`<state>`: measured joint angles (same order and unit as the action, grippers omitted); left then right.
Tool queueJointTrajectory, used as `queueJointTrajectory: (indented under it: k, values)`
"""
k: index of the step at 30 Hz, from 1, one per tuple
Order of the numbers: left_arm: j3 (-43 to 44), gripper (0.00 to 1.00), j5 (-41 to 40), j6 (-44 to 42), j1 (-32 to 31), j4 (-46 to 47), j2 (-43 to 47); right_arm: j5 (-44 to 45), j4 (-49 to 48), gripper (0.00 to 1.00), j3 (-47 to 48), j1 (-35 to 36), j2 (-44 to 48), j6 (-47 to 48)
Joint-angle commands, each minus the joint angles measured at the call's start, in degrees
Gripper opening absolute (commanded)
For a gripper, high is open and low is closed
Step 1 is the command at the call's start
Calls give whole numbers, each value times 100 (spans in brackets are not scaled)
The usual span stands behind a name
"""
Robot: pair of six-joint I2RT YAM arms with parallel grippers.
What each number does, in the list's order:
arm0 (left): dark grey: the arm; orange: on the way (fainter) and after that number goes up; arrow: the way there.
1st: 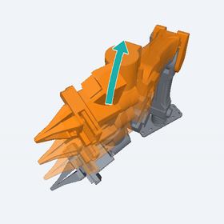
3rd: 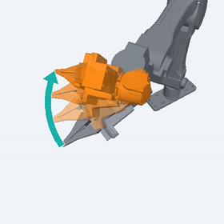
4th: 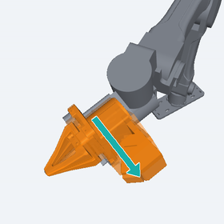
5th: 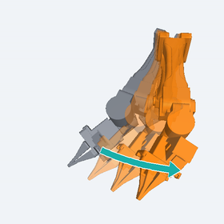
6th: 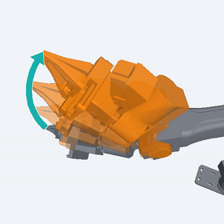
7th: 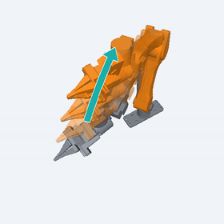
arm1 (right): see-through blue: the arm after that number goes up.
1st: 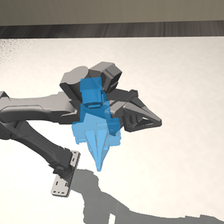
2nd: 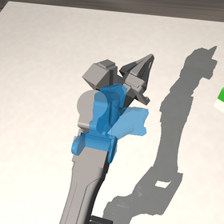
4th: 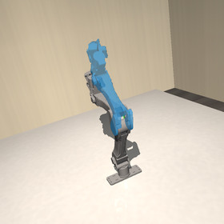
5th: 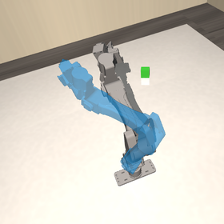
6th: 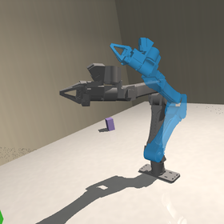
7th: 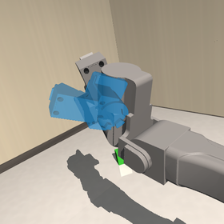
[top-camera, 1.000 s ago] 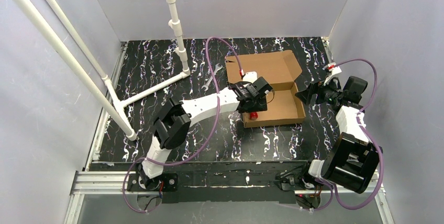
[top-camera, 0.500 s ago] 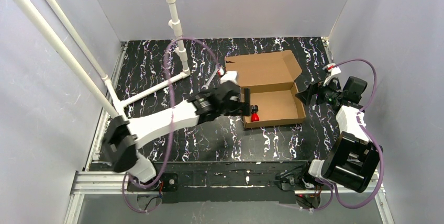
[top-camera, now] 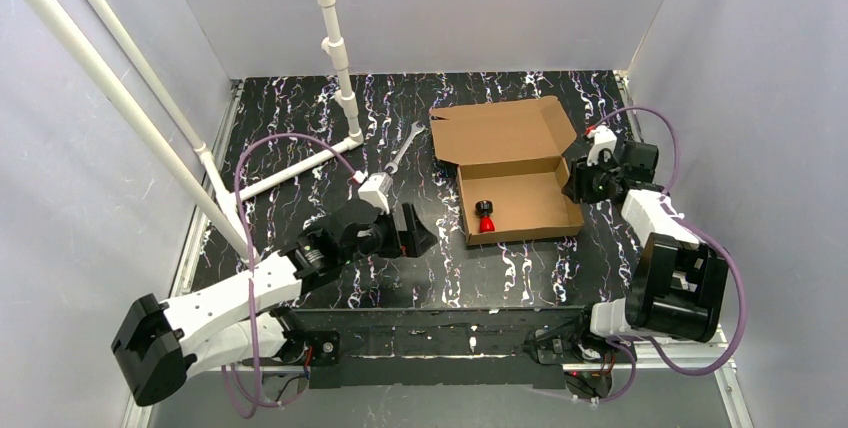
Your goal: Fold the paper box
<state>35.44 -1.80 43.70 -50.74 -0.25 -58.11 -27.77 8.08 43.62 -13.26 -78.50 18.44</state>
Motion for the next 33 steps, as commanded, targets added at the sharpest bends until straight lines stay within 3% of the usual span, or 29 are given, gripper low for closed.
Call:
queueJointTrajectory:
  k: [1,9,19,26,33]
  values:
    - [-428,98,-67,233,9,207,514,1003,-204,45,110,265,-159,-44]
    - [-591,98,-166,334,11,62,778,1500,-314,21,187,624,-378,-429]
    - [-659,98,-235,369,11,-94,865,695,744,17,69,1172,47,-927]
    - [-435,98,-436,61,33,-249,798,45,941,51,-11,1279,629,-723]
    - [-130,98,-441,-52,227,-305,730,-319,1342,89,969,1061,356,185]
